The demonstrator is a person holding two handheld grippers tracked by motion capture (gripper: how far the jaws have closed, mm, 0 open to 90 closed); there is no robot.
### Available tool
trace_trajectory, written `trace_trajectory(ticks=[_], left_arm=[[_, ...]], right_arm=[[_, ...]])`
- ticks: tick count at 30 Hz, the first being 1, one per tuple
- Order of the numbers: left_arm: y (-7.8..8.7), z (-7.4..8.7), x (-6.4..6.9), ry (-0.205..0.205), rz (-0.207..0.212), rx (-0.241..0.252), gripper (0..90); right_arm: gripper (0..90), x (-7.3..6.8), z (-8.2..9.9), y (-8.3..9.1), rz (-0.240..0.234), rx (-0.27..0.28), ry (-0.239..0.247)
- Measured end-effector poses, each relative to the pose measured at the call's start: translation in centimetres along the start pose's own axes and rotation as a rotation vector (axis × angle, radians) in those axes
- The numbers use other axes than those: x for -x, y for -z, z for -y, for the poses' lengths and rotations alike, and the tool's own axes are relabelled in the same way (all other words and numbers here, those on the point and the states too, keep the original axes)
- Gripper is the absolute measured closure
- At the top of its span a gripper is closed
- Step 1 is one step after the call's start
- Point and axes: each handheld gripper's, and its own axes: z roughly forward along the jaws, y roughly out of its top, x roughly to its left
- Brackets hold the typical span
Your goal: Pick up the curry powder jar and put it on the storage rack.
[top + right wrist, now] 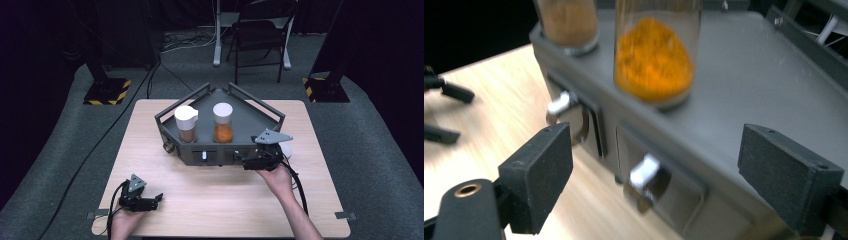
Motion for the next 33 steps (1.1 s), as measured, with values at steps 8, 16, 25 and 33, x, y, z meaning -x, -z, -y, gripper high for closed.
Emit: trace_trajectory(ticks=[8, 16, 25, 33], left_arm=[[0.0, 0.0, 0.0, 0.001, -0.001, 0.0, 8.0], [0.0, 0.0, 0.0, 0.001, -0.002, 0.0, 8.0], [0.0, 0.0, 0.1, 0.003, -0.004, 0.0, 7.9], [0.0, 0.0, 0.1, 0.003, -0.005, -0.001, 8.0]], right_arm=[[12.4, -0.3, 3.5, 0.8, -0.004, -0.011, -0.016], [12.3, -0.6, 7.1, 1.4, 0.0, -0.05, -0.025], [12.0, 0.1, 10.6, 1.8, -0.002, -0.088, -0.077], [11.9, 0.3, 12.0, 2.0, -0.001, -0.143, -0.099]])
